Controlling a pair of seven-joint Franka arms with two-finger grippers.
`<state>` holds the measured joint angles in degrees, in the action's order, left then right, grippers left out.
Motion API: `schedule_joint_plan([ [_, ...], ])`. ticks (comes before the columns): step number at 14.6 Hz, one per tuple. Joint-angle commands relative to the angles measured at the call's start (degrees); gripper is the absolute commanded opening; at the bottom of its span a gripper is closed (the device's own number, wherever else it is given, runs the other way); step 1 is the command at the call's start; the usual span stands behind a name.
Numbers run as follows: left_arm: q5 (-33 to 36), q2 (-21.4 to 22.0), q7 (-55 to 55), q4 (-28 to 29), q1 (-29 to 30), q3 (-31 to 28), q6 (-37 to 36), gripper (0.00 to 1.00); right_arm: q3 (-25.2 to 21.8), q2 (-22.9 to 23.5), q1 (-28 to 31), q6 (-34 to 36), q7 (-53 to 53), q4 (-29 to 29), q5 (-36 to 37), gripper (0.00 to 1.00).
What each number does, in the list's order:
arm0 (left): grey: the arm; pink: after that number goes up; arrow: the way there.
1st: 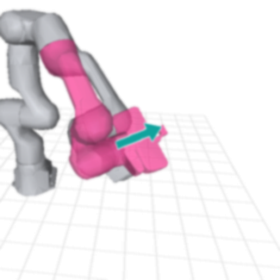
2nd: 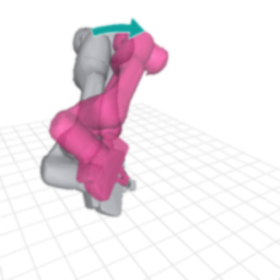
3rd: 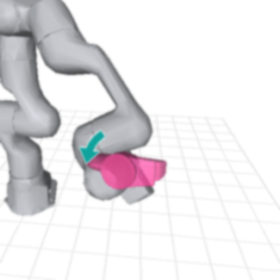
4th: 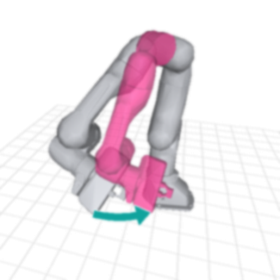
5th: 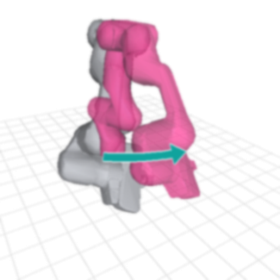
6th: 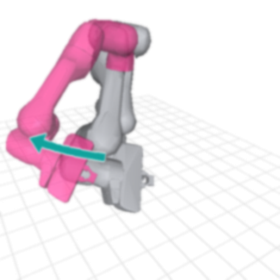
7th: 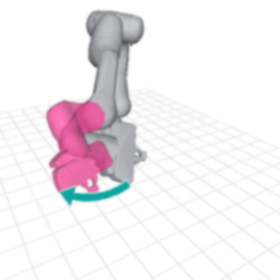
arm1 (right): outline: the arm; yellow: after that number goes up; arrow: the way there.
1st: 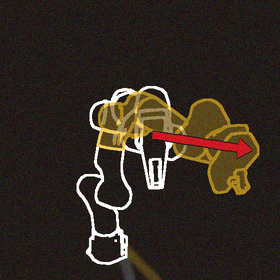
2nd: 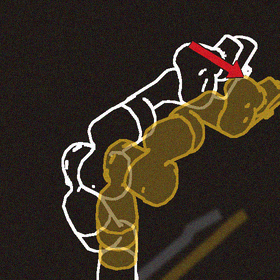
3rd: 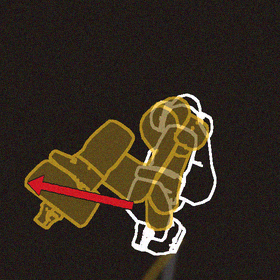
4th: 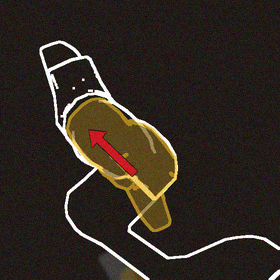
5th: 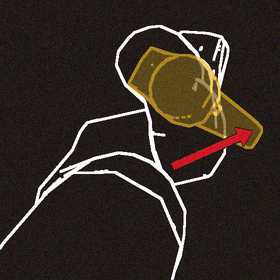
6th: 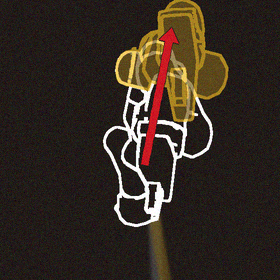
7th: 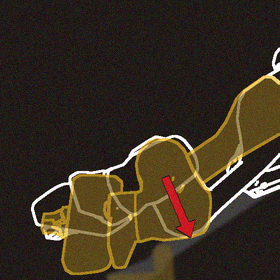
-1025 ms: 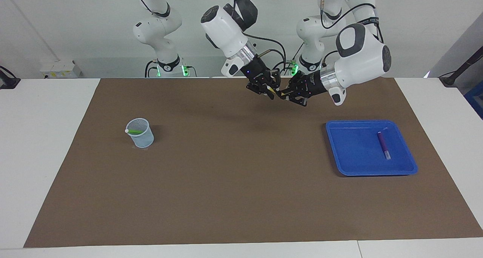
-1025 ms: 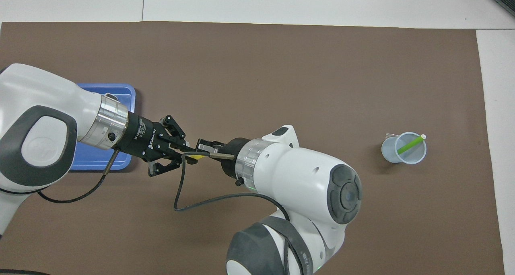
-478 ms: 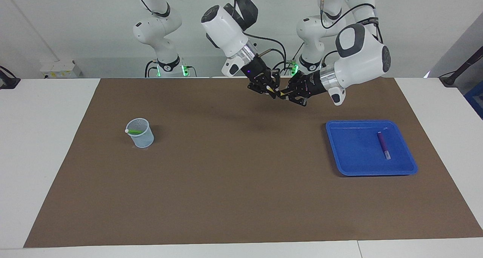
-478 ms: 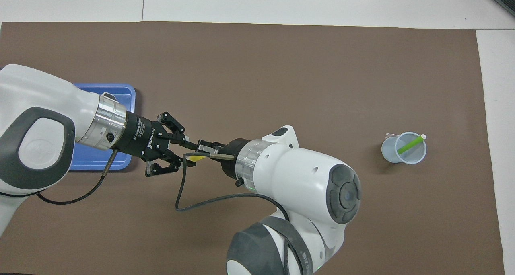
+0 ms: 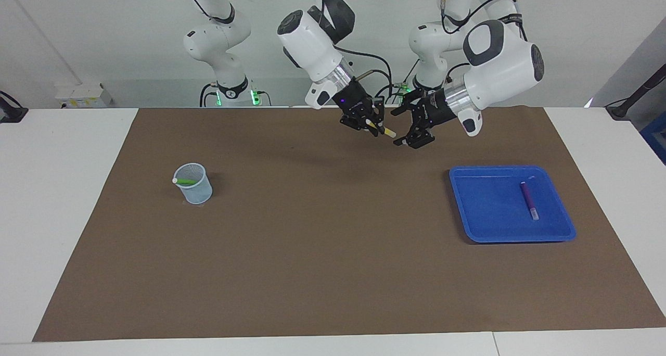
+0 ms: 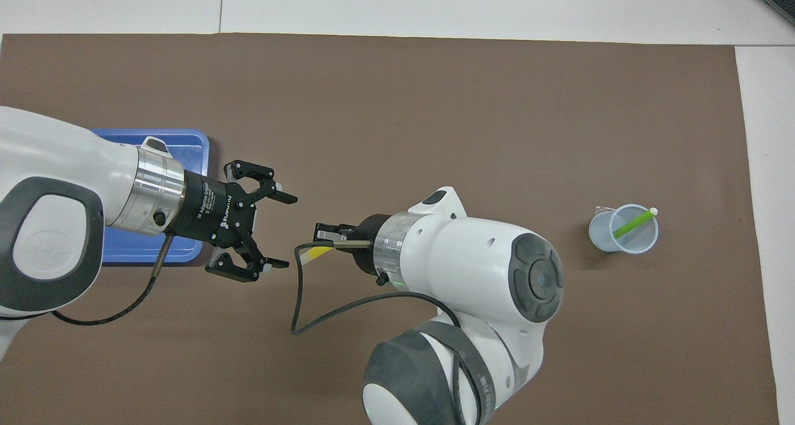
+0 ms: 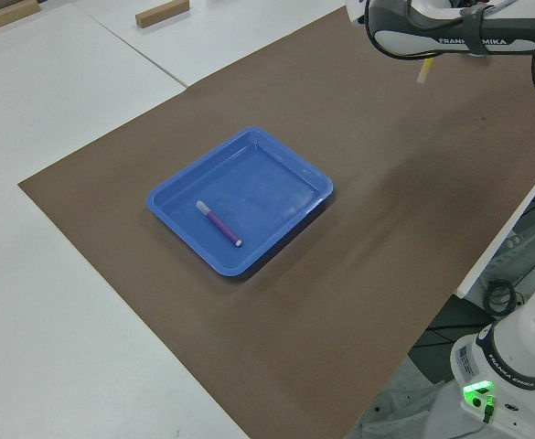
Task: Transfer and insert pens with both arms
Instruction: 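Insert the yellow pen into the cup with the right gripper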
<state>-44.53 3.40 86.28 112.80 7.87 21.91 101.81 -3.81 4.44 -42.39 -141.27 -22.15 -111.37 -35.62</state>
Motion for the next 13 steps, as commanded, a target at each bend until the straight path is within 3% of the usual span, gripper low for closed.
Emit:
schedule_joint_plan([
  [1,0.06,3.28,-7.93,5.14,0.30,-0.72,2.43,1.00,-0.15,-0.92,5.37,7.99,8.59,-0.08,3.51,0.00],
  [5,1.20,6.44,-25.50,10.86,4.24,-0.72,2.61,1.00,0.12,-2.41,14.07,21.00,17.11,0.36,19.51,0.00],
  [9,2.60,6.97,-36.34,11.66,9.43,-0.72,-0.64,1.00,0.03,-5.22,22.34,32.69,30.90,1.59,31.46,0.00],
  [13,3.84,6.97,-38.81,11.04,14.44,-0.90,-7.39,1.00,-0.23,-6.55,24.90,35.71,44.79,2.03,43.33,0.00],
])
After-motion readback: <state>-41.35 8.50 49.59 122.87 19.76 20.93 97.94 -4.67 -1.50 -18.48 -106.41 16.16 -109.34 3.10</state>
